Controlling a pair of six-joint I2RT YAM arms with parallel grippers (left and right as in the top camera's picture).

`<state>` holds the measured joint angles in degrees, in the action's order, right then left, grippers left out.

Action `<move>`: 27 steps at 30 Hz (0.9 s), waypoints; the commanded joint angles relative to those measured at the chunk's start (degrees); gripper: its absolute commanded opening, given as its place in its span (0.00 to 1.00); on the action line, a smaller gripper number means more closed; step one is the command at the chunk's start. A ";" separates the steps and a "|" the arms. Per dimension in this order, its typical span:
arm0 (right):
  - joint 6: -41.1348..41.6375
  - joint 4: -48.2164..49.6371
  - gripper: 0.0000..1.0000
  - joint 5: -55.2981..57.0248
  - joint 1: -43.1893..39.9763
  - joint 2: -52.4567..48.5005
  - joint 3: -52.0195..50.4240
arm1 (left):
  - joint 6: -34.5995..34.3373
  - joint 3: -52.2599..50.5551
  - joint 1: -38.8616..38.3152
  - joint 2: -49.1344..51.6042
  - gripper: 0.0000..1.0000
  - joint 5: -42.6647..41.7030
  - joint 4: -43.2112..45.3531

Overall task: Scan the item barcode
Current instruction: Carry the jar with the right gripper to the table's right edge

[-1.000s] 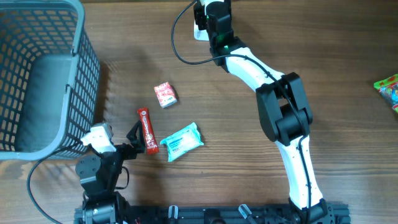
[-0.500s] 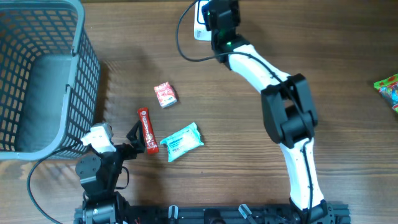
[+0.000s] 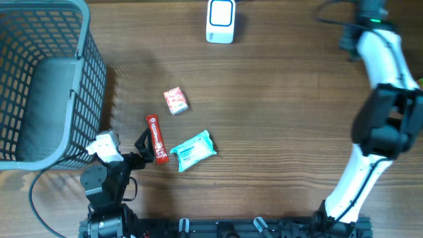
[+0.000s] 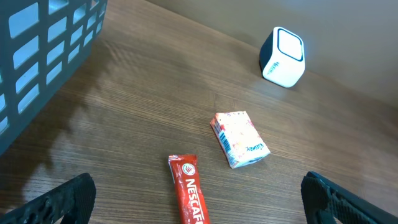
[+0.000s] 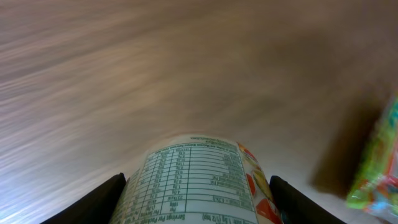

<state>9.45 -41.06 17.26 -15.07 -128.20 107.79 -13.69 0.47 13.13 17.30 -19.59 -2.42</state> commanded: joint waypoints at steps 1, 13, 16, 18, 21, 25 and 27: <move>2.73 -0.72 0.62 -13.49 -7.65 -0.83 0.15 | -0.26 -0.13 -0.15 -0.02 1.00 -0.09 -0.22; 2.75 1.36 0.72 -13.46 -17.51 -6.93 -0.48 | -0.26 -0.13 -0.15 -0.04 1.00 -0.09 -0.22; 2.73 1.01 1.00 -12.72 -19.65 -6.43 0.37 | -0.26 -0.13 -0.15 -0.04 1.00 -0.09 -0.22; 3.26 0.98 1.00 -15.65 -20.87 -4.15 1.18 | -0.26 -0.13 -0.15 -0.02 1.00 -0.09 -0.22; 8.37 0.48 1.00 -17.92 -21.33 0.44 2.56 | -0.26 -0.13 -0.15 -0.04 1.00 -0.09 -0.22; 14.73 0.98 1.00 -24.11 -20.48 9.38 3.54 | -0.26 -0.13 -0.15 -0.04 1.00 -0.09 -0.22; 15.82 1.51 1.00 -27.39 -19.26 13.92 3.54 | -0.26 -0.13 -0.15 -0.04 1.00 -0.09 -0.22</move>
<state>19.64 -40.64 -2.48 -36.56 -126.10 107.85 -13.69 0.47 13.13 17.30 -19.59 -2.44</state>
